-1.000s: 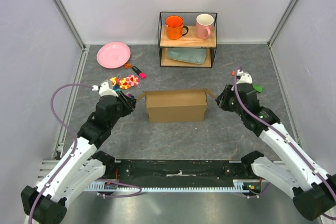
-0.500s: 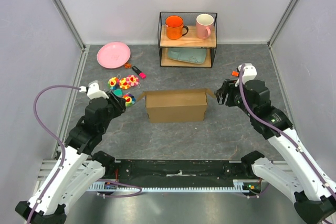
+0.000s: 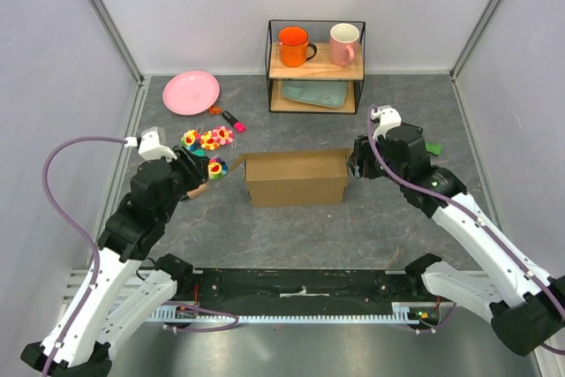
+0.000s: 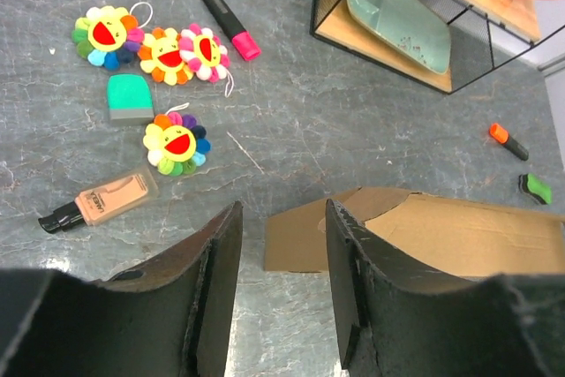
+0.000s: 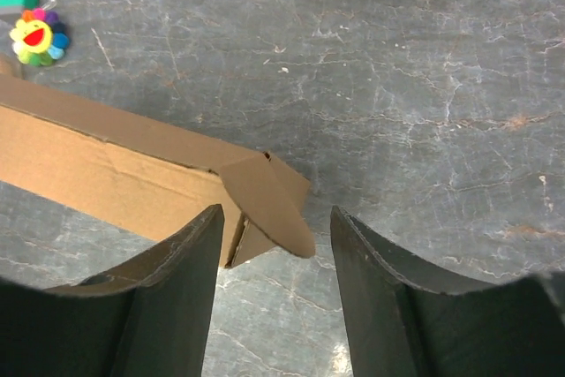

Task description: Fold the paper box

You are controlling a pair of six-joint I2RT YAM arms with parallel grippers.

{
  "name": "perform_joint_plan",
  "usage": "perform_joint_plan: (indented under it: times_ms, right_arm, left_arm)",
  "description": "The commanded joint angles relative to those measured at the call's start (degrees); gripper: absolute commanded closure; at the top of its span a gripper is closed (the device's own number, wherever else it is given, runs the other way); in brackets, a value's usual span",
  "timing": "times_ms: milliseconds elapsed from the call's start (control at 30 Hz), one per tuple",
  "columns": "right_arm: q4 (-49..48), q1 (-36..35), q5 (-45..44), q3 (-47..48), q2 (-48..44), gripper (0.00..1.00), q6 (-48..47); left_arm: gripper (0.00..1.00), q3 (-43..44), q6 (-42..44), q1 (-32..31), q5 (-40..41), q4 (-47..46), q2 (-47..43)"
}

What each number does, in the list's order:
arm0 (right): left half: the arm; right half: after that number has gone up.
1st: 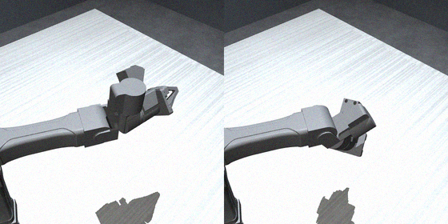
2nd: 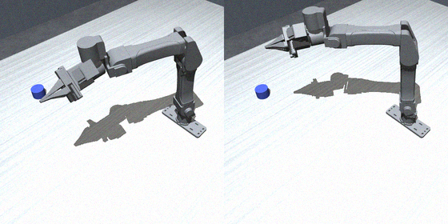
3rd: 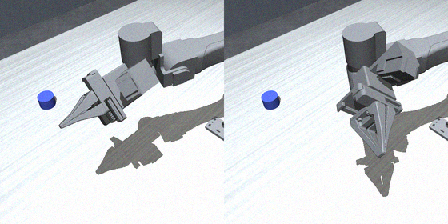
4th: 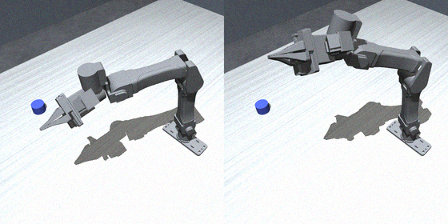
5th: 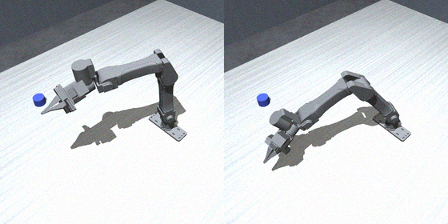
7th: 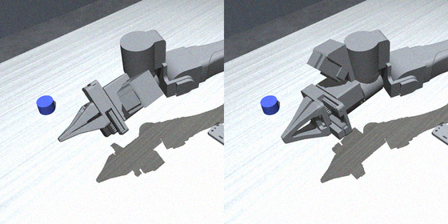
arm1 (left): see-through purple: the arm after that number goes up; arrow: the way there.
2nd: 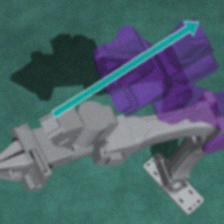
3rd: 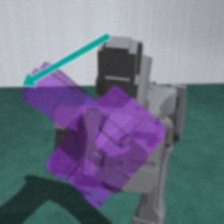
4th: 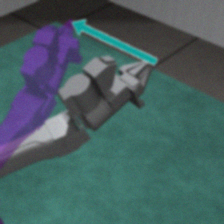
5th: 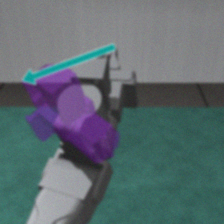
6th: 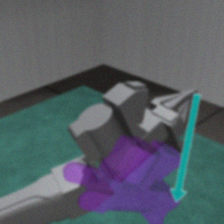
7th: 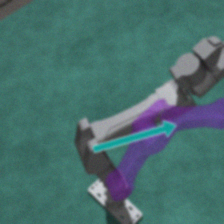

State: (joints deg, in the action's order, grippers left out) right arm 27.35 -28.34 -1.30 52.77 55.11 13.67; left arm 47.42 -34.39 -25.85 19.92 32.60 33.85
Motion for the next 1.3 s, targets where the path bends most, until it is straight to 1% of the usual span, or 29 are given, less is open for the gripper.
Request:
perform_joint_plan:
  times_ms: [0,100,133,233,433,567,700,967,1033,1267]
  right_arm:
    - [-2.9,-0.3,-2.4,3.0,2.1,0.43,-0.7]
    - [-2.8,-0.3,-2.7,3.4,2.4,0.52,-1.2]
    - [-2.9,-0.3,-2.7,3.4,2.4,0.58,-1.3]
    - [-3.0,-0.4,-2.5,3.1,2.5,0.65,-1.2]
    - [-3.9,-0.4,-1.8,1.9,2.2,0.73,-0.8]
    - [-4.2,-0.6,-1.6,1.2,1.8,0.73,-0.9]
    - [-4.3,-0.8,-1.7,0.8,1.7,0.73,-0.9]
    - [-4.6,-1.2,-1.2,0.5,1.4,0.73,-0.7]
    - [-4.6,-1.3,-1.1,0.4,1.4,0.73,-0.7]
    - [-4.6,-1.5,-0.8,0.5,1.6,0.73,-0.5]
  left_arm:
    - [0.50,2.2,2.7,0.0,-2.4,-0.3,1.9]
    - [0.50,2.3,3.6,0.1,-3.4,-0.6,2.4]
    - [0.50,2.4,4.1,0.1,-3.7,-0.9,2.4]
    - [0.50,2.0,4.8,0.2,-5.0,-1.9,2.5]
    - [0.51,0.4,7.2,0.2,-7.8,-5.3,3.2]
    - [0.52,-0.9,9.8,0.3,-9.4,-8.6,3.7]
    - [0.51,-2.0,13.1,0.4,-14.5,-12.3,5.3]
    - [0.50,-0.9,17.0,0.6,-23.3,-13.1,11.7]
    - [0.50,-1.4,18.2,0.6,-24.4,-14.0,12.1]
    - [0.51,-2.5,20.2,0.6,-24.0,-14.2,12.6]
